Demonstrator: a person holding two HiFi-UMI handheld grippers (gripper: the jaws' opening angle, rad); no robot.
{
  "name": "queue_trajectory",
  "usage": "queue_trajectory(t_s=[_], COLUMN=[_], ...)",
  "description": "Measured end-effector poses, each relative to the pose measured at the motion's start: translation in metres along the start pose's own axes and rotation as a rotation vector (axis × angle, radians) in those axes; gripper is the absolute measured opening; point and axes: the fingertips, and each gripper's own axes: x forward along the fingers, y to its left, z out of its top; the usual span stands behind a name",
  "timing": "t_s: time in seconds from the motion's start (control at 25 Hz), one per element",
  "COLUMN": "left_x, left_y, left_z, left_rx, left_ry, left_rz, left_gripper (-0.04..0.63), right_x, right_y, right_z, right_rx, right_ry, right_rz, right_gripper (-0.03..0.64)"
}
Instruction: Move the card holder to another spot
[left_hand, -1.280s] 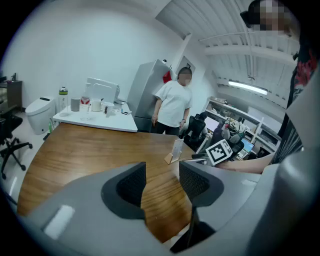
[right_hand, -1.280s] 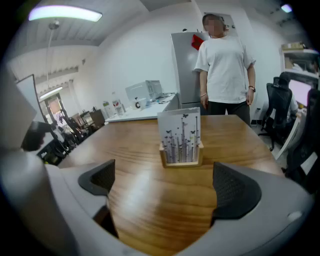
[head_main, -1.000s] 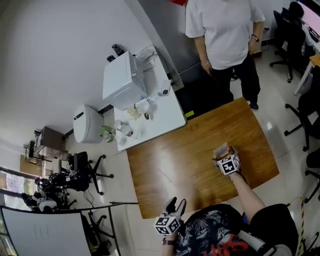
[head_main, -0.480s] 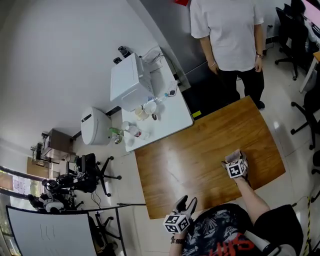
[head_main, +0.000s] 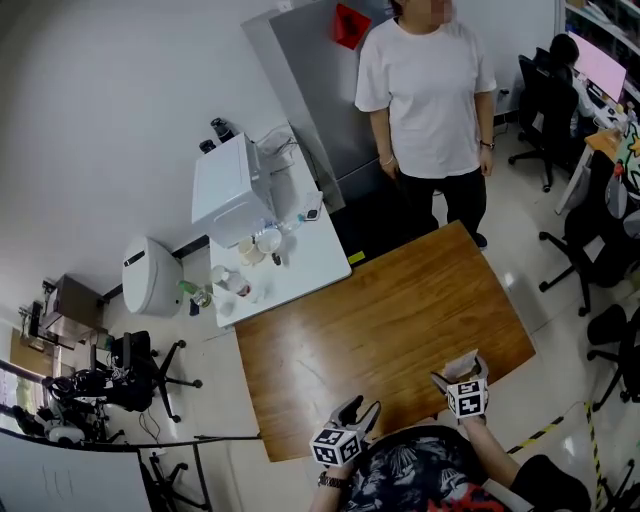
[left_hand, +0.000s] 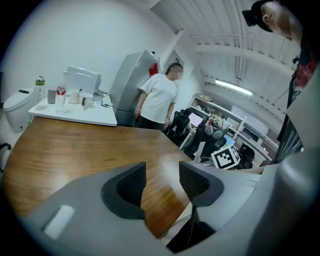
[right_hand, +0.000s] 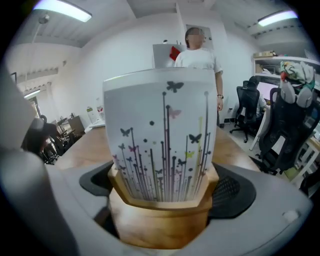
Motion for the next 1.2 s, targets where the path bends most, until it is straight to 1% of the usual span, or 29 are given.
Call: queue_trajectory(t_s=[0.12,0.2,0.36,0.44,0.48,0.56,0.64,0.72,0.8,0.96,1.08,1.2], left_x=[0.009,0.009,0.002,-0.007,-0.014,-0.031,-0.045,-0.055,-0.062,-0.068,-0.072,-0.075], left_y=[-0.011,-0.014,-0.017,-0.017,-0.018,-0.02,-0.017,-0.012,-0.009,-0.002,0.003,0.011], left_z=[0.005,0.008,0.015,0.022,0.028,0.045,0.059,0.068,0.076,0.079,0.077,0.075], left_rx=[0.026,0.042,0.056,0.058,0.06,0.076,0.096,0.1,0.093,0.109,0.103,0.104], left_ry=[-0.001,-0.004,-0.023,-0.054,-0.084,-0.155,-0.202,-0.224,-0.239,-0.258,-0.264,-0.26], left_rz=[-0.052,-0.074,-0.084,-0.088,-0.096,-0.105,-0.078,-0.044,-0.026,-0.003,0.017,0.058], left_gripper=[0.21,0.21,0.21,0.21,0.208,0.144,0.137,0.137,0.137,0.137,0.137,0.137], right_x=[-0.031,-0.045,-0.069,-0.083,-0.09,-0.104,-0.115,-0.119,-0.12,-0.114,-0.109,-0.105], right_y=[0.006,0.014,0.022,0.026,0.029,0.037,0.046,0.055,0.063,0.077,0.085,0.092], right_z=[0.027,0.044,0.074,0.089,0.098,0.12,0.143,0.158,0.168,0.171,0.168,0.168], right_rx=[0.015,0.019,-0.01,-0.023,-0.032,-0.058,-0.1,-0.135,-0.146,-0.139,-0.135,-0.132], right_ry=[-0.067,-0.108,-0.179,-0.193,-0.201,-0.237,-0.266,-0.27,-0.279,-0.275,-0.267,-0.266], right_rz=[-0.018,-0.014,-0.01,-0.011,-0.008,0.002,0.014,0.028,0.047,0.087,0.113,0.136], right_gripper=[0.563,0.563,0.563,0.563,0.563,0.562,0.563,0.562,0.563,0.563,0.561,0.561])
